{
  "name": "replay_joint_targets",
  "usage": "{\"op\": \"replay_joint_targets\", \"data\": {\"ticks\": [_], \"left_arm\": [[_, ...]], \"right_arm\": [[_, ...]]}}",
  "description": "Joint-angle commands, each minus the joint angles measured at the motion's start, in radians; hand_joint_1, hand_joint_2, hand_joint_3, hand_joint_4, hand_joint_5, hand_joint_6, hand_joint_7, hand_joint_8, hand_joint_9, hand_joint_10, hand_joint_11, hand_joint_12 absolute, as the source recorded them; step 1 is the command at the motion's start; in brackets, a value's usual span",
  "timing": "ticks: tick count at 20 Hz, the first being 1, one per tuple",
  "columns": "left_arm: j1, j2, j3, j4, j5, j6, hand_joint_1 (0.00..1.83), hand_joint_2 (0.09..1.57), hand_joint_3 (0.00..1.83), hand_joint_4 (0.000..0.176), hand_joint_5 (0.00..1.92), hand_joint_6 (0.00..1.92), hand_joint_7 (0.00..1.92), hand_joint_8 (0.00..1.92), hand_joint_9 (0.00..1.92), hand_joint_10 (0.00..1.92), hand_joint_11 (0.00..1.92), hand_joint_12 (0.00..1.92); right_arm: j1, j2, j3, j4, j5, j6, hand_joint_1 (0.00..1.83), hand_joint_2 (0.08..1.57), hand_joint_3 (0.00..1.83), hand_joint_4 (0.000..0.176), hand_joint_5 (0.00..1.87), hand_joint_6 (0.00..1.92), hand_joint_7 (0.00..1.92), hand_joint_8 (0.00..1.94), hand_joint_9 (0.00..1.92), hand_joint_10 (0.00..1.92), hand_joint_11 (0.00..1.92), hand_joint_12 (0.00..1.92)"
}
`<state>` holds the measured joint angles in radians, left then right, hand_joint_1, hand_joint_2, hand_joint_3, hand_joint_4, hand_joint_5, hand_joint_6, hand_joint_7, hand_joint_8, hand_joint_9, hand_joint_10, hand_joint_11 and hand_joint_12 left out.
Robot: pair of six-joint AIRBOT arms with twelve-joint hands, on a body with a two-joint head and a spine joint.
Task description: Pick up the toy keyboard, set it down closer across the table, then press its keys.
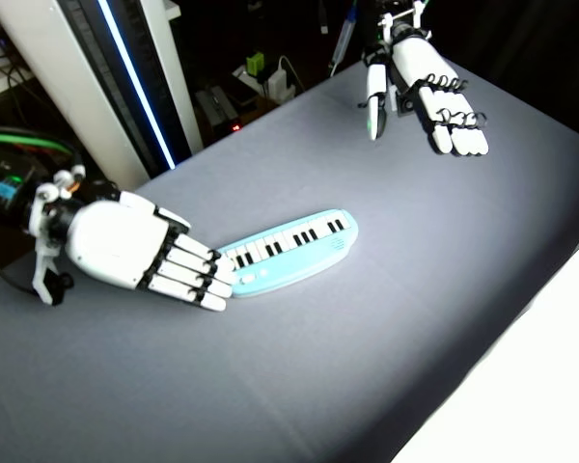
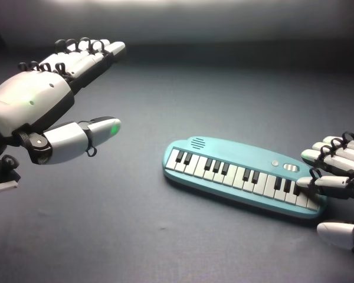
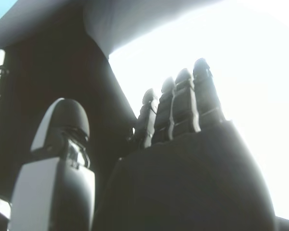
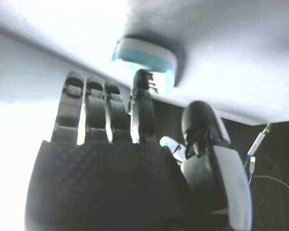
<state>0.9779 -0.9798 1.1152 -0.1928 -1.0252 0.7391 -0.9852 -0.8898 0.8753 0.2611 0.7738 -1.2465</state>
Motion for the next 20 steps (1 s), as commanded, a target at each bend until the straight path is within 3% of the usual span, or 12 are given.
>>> {"op": "replay_joint_targets", "data": {"ticks": [1,3,5,6,7,9,10,13,14,16,17,20], "left_arm": [[-0.004,0.008,0.001,-0.002,-0.124,-0.001,0.44,1.34,0.00,0.049,0.00,0.00,0.00,0.00,0.00,0.00,0.00,0.00],[-0.002,0.008,0.001,-0.004,-0.130,-0.001,0.46,1.35,0.00,0.053,0.00,0.00,0.00,0.00,0.00,0.00,0.00,0.00],[-0.001,0.008,-0.001,-0.006,-0.138,-0.001,0.48,1.35,0.00,0.045,0.00,0.00,0.00,0.00,0.00,0.00,0.00,0.00],[0.002,0.010,-0.002,-0.010,-0.147,-0.001,0.49,1.35,0.00,0.053,0.00,0.00,0.00,0.00,0.00,0.00,0.00,0.00],[0.008,0.013,-0.006,-0.014,-0.158,-0.001,0.49,1.35,0.00,0.048,0.00,0.00,0.00,0.00,0.00,0.00,0.00,0.00],[0.025,0.022,-0.018,-0.027,-0.198,-0.001,0.49,1.35,0.00,0.042,0.00,0.00,0.00,0.00,0.00,0.00,0.00,0.00],[0.032,0.026,-0.023,-0.033,-0.216,-0.001,0.45,1.36,0.00,0.038,0.00,0.00,0.00,0.00,0.00,0.00,0.00,0.00],[0.075,0.049,-0.051,-0.072,-0.325,0.000,0.38,1.36,0.00,0.088,0.00,0.00,0.00,0.00,0.00,0.00,0.00,0.00],[0.085,0.054,-0.057,-0.082,-0.354,0.001,0.41,1.36,0.00,0.063,0.00,0.00,0.00,0.00,0.00,0.00,0.00,0.00],[0.111,0.068,-0.076,-0.108,-0.430,0.007,0.44,1.37,0.01,0.049,0.00,0.00,0.00,0.00,0.00,0.00,0.00,0.00],[0.127,0.077,-0.088,-0.123,-0.480,0.014,0.42,1.38,0.01,0.044,0.00,0.00,0.00,0.00,0.00,0.00,0.00,0.00],[0.164,0.104,-0.121,-0.161,-0.610,0.035,0.30,1.41,0.01,0.056,0.00,0.00,0.00,0.00,0.00,0.00,0.00,0.00]], "right_arm": [[0.006,-0.004,0.000,-0.004,0.062,-0.007,0.00,1.35,0.01,0.048,0.27,0.00,0.01,0.00,0.00,0.00,0.00,0.00],[0.006,0.023,-0.015,-0.004,0.106,-0.003,0.00,1.39,0.02,0.047,0.02,0.00,0.00,0.00,0.00,0.00,0.00,0.00],[0.006,0.052,-0.034,-0.004,0.174,0.006,0.00,1.41,0.02,0.076,0.00,0.00,0.00,0.00,0.00,0.00,0.00,0.00],[0.006,0.072,-0.045,-0.006,0.224,0.019,0.00,1.41,0.02,0.048,0.00,0.00,0.00,0.00,0.00,0.00,0.00,0.00],[0.006,0.087,-0.052,-0.011,0.272,0.041,0.00,1.39,0.01,0.083,0.00,0.00,0.00,0.00,0.00,0.00,0.00,0.00],[0.006,0.118,-0.067,-0.015,0.359,0.068,0.00,1.39,0.01,0.113,0.00,0.00,0.00,0.00,0.00,0.00,0.00,0.00],[0.006,0.130,-0.074,-0.015,0.394,0.073,0.00,1.39,0.01,0.119,0.00,0.00,0.00,0.00,0.00,0.00,0.00,0.00],[0.002,0.164,-0.091,0.000,0.519,0.081,0.00,1.40,0.01,0.112,0.00,0.00,0.00,0.00,0.00,0.00,0.00,0.00],[0.001,0.168,-0.092,0.006,0.543,0.082,0.00,1.38,0.00,0.148,0.00,0.00,0.00,0.00,0.00,0.00,0.00,0.00],[-0.005,0.180,-0.098,0.025,0.600,0.082,0.00,1.39,0.01,0.168,0.00,0.00,0.00,0.00,0.00,0.00,0.00,0.00],[-0.011,0.191,-0.103,0.033,0.645,0.088,0.00,1.43,0.01,0.121,0.00,0.00,0.00,0.00,0.00,0.00,0.00,0.00],[-0.027,0.211,-0.118,0.043,0.738,0.097,0.02,1.43,0.01,0.094,0.00,0.00,0.00,0.00,0.00,0.00,0.00,0.00]]}}
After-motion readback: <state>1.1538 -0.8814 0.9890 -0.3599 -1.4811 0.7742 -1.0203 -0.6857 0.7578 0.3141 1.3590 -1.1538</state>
